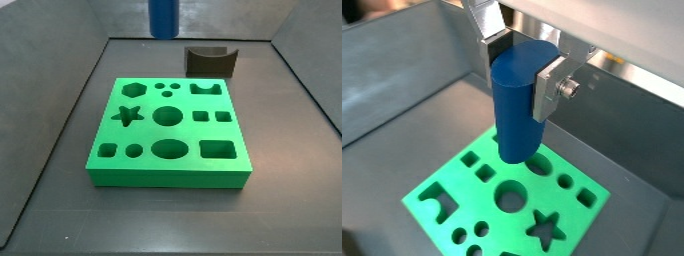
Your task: Insert the oval object.
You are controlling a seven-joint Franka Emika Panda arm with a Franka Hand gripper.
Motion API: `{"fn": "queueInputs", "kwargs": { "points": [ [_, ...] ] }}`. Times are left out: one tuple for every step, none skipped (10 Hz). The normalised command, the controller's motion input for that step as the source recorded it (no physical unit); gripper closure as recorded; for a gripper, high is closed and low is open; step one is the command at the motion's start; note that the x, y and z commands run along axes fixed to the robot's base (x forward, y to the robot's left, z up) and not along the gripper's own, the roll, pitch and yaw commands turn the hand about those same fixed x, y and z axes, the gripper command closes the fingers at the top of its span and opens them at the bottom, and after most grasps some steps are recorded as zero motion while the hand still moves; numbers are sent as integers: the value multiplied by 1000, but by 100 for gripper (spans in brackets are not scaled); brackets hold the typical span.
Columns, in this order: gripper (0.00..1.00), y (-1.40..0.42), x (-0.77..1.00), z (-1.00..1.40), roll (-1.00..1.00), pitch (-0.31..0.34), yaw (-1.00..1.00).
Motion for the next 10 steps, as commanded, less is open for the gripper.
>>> {"fn": "queueInputs", "kwargs": {
  "points": [
    [100, -314, -100, -920, 69, -166, -900],
    [100, -314, -100, -923, 70, -164, -897],
    [100, -314, -100, -926, 74, -160, -900],
    [100, -317, -83, -931, 74, -156, -891],
    [100, -354, 0, -917, 66, -131, -797],
    [100, -494, 31, -900, 83, -79, -614],
    [100, -580, 206, -909, 113, 0, -480],
    [100, -563, 446, -683, 264, 96, -243],
    [100, -466, 537, -326, 420, 219, -51],
    [100, -409, 500, -197, 469, 253, -46]
  ]
}}
